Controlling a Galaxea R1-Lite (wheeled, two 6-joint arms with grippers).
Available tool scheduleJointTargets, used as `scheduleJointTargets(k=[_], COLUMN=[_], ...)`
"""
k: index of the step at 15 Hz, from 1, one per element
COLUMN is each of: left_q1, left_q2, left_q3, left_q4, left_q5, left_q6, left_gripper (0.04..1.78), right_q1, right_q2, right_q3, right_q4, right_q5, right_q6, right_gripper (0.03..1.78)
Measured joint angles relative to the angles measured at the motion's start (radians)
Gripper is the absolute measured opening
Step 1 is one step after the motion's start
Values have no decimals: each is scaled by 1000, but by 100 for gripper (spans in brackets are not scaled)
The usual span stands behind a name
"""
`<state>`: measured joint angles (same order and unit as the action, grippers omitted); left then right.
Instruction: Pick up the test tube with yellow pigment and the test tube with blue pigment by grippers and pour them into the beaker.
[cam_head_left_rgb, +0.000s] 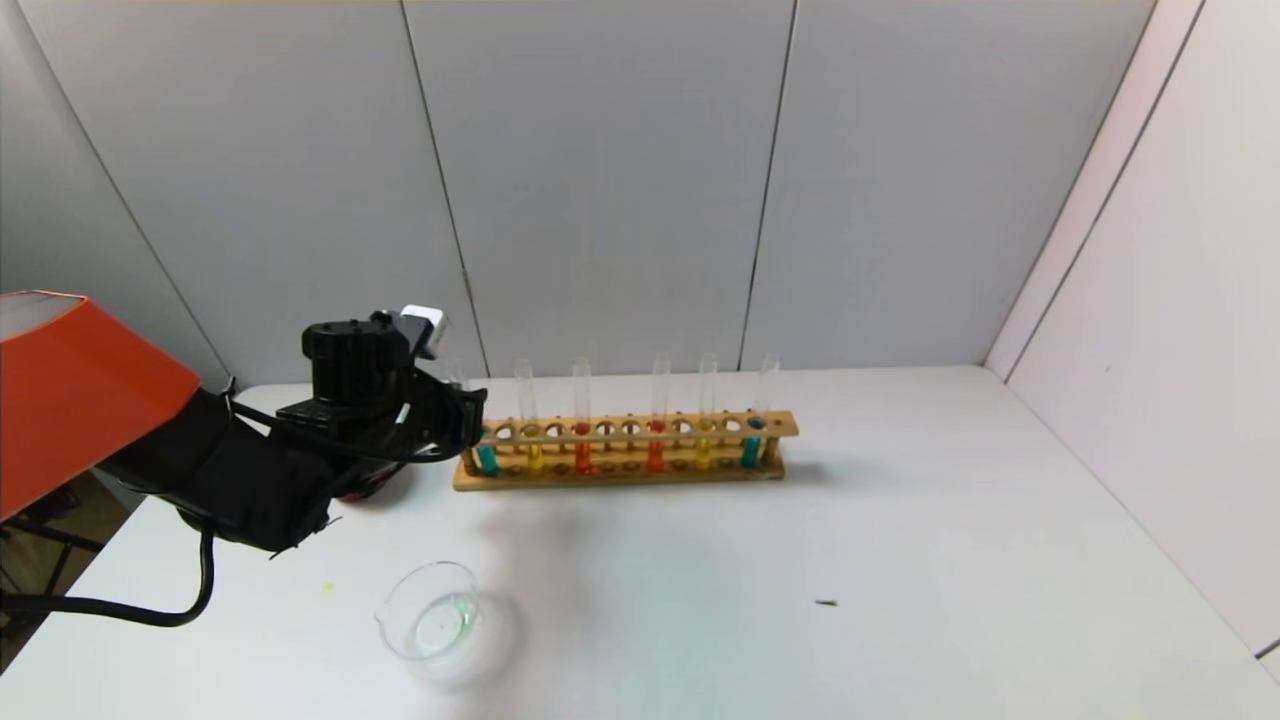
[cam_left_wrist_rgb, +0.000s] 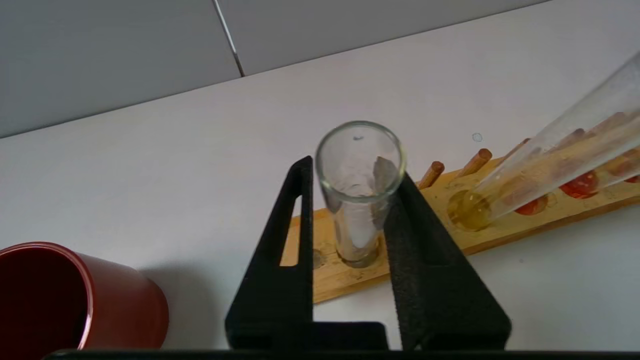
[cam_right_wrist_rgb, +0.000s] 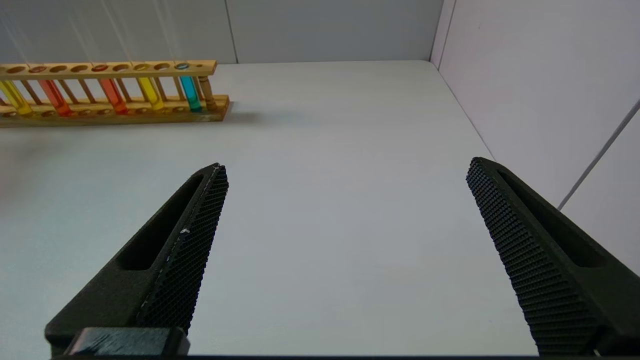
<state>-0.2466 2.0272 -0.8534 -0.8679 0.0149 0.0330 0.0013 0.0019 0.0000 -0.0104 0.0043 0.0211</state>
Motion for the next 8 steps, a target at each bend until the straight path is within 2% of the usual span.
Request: scheduleJointTargets(k=[2,8], left_q1=[0,0], left_q2=[1,-9], left_q3=[0,1], left_q4=[0,3], left_q5=[-1,1], left_q6=[-2,2], left_gripper=[32,32], right_q1=[0,0], right_q2=[0,0], right_q3=[0,0], right_q4=[0,0], right_q5=[0,0], right_q6=[0,0], right_gripper=[174,174])
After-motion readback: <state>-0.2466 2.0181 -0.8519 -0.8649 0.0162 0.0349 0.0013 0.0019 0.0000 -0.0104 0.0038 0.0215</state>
